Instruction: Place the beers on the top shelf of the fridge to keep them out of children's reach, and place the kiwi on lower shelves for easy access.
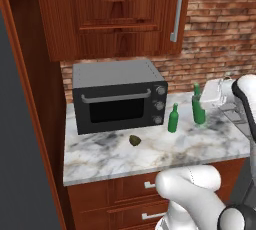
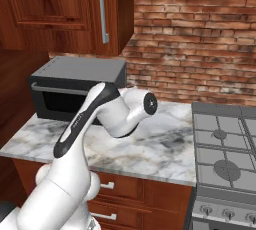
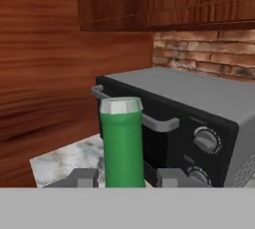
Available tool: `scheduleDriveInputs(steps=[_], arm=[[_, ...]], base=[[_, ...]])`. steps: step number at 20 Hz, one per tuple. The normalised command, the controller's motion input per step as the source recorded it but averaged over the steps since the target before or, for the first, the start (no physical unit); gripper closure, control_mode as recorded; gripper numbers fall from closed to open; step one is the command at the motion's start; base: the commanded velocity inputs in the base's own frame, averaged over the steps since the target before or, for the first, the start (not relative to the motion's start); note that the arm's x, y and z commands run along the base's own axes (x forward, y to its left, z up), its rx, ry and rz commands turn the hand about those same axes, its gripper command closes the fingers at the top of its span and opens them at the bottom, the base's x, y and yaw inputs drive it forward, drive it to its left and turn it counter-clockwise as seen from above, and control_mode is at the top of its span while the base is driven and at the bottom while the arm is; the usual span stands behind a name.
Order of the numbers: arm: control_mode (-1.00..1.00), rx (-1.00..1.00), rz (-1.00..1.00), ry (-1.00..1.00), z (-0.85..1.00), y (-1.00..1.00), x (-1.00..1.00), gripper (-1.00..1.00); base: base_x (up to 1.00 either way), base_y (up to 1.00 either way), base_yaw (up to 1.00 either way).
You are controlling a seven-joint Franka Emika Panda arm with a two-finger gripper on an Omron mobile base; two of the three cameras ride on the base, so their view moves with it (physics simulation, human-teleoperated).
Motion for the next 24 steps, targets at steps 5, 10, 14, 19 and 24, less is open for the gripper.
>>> scheduleDriveInputs(steps=[5, 10, 14, 19, 24], arm=[[-1.00, -0.09, -0.06, 0.05, 0.41, 0.59, -0.29, 1.00], [-1.00, -0.04, -0.02, 0.02, 0.29, 0.48, -0.22, 1.00], [-1.00, -0.03, 0.00, 0.01, 0.29, 0.27, -0.25, 1.00], [-1.00, -0.03, 0.00, 0.01, 0.44, 0.23, -0.17, 1.00], [-1.00, -0.02, 0.00, 0.00, 0.26, 0.20, -0.04, 1.00]], base=[[0.00, 0.00, 0.00], [0.00, 0.00, 0.00], [0.00, 0.00, 0.00], [0.00, 0.00, 0.00], [0.00, 0.00, 0.00]])
